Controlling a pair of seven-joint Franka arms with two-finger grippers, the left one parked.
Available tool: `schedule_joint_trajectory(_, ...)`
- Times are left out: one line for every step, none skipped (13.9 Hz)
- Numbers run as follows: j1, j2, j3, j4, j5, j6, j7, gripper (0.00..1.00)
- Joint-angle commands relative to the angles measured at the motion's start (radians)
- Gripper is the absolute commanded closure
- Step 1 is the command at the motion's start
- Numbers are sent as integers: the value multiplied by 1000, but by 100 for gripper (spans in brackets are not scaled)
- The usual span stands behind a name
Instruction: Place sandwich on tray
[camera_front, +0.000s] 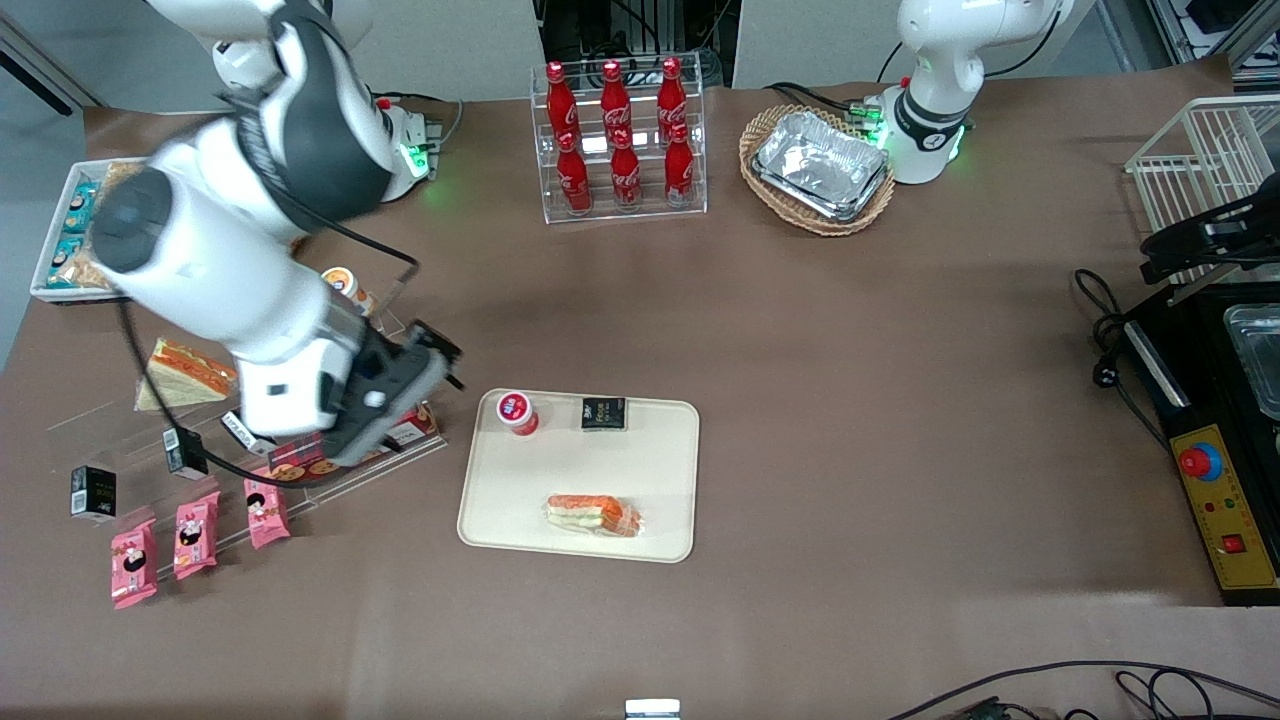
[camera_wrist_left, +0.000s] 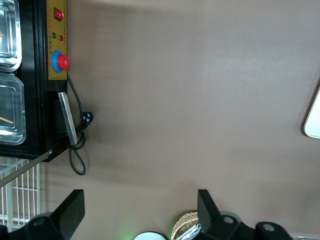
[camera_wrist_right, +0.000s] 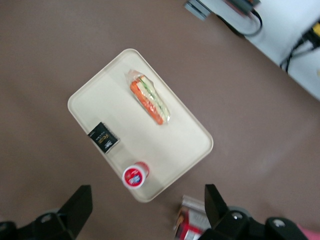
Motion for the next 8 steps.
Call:
schedule_joint_trajectory(6, -80, 7, -40, -47, -46, 195, 0)
schedule_joint_trajectory(7, -95, 25, -39, -81, -57, 294, 0)
schedule_joint_trajectory(3, -110, 60, -37, -124, -69, 394, 0)
schedule_joint_trajectory(1, -129, 100, -37, -171, -70, 475, 0)
schedule_joint_trajectory(-9, -142, 134, -37, -220, -80, 569, 0)
schedule_joint_trajectory(-34, -152, 180, -34, -266, -93, 649, 0)
schedule_joint_trajectory(-77, -158, 256, -28, -324, -109, 712, 0)
schedule_joint_trajectory(-145, -166, 350, -27, -374, -115, 772, 0)
